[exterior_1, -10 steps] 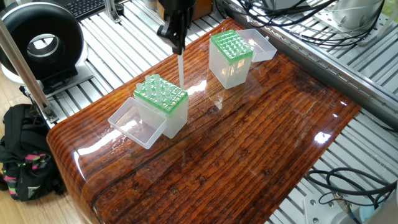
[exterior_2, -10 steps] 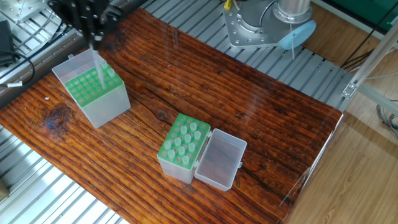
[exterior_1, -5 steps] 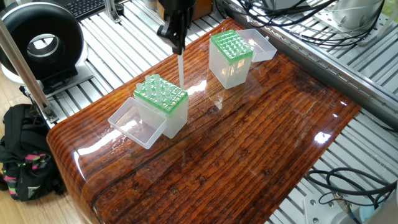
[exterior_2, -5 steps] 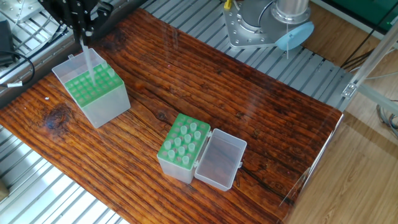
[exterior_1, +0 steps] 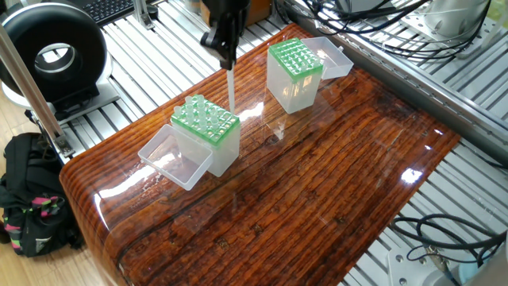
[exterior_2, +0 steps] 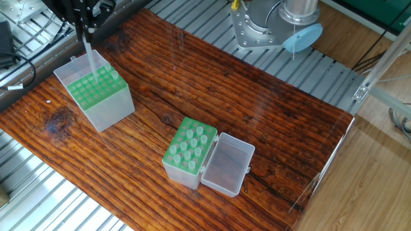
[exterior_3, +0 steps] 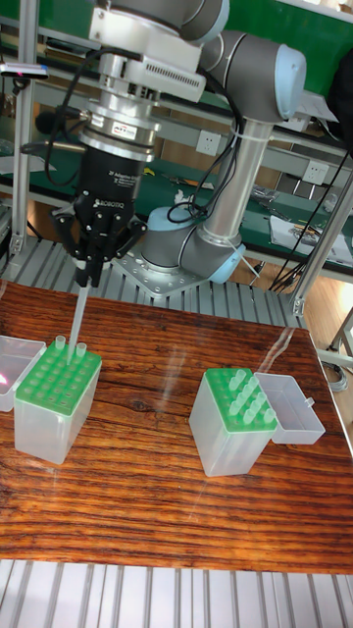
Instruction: Transfer all large pipette tips from one holder to another
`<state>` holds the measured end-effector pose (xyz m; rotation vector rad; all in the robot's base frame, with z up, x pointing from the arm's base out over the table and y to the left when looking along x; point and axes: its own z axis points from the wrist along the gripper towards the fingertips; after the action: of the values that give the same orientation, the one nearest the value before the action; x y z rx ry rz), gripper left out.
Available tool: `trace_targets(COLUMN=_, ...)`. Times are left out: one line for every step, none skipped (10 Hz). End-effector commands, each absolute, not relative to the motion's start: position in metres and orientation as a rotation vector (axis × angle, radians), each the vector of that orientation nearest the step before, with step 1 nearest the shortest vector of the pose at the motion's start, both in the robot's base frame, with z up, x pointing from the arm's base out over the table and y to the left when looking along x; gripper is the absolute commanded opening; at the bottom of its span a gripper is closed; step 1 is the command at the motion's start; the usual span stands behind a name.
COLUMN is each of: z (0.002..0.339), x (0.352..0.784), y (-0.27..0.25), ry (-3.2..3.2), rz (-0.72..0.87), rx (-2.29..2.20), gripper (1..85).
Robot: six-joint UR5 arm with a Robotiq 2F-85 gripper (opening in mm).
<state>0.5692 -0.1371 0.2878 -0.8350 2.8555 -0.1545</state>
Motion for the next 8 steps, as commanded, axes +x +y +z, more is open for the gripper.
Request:
trace_targets(z=0.283, x=0.559, y=-0.151, ry=2.843, rz=-0.170, rx=-0.875, gripper=5.3)
trace_targets(z=0.283, x=0.557, y=-0.152, ry=2.843, rz=-0.168, rx=-0.879, gripper=5.3)
trace_targets(z=0.283, x=0.556, y=-0.150, ry=2.847, rz=-0.157, rx=-0.872, gripper=5.3)
trace_targets(z=0.282, x=0.552, y=-0.151, ry=2.875, rz=-0.152, rx=-0.828, gripper=5.7)
trace_targets(z=0.281, x=0.548, y=-0.151, ry=2.903, rz=-0.142, rx=-0.775, gripper=5.7)
trace_targets(z=0.281, x=0.547, y=-0.148, ry=2.918, rz=-0.116, rx=-0.722, gripper=5.7)
trace_targets(z=0.281, x=0.547, y=-0.141, ry=2.923, rz=-0.074, rx=-0.668, gripper=6.0)
trace_targets(z=0.281, x=0.545, y=-0.138, ry=2.928, rz=-0.064, rx=-0.643, gripper=6.7)
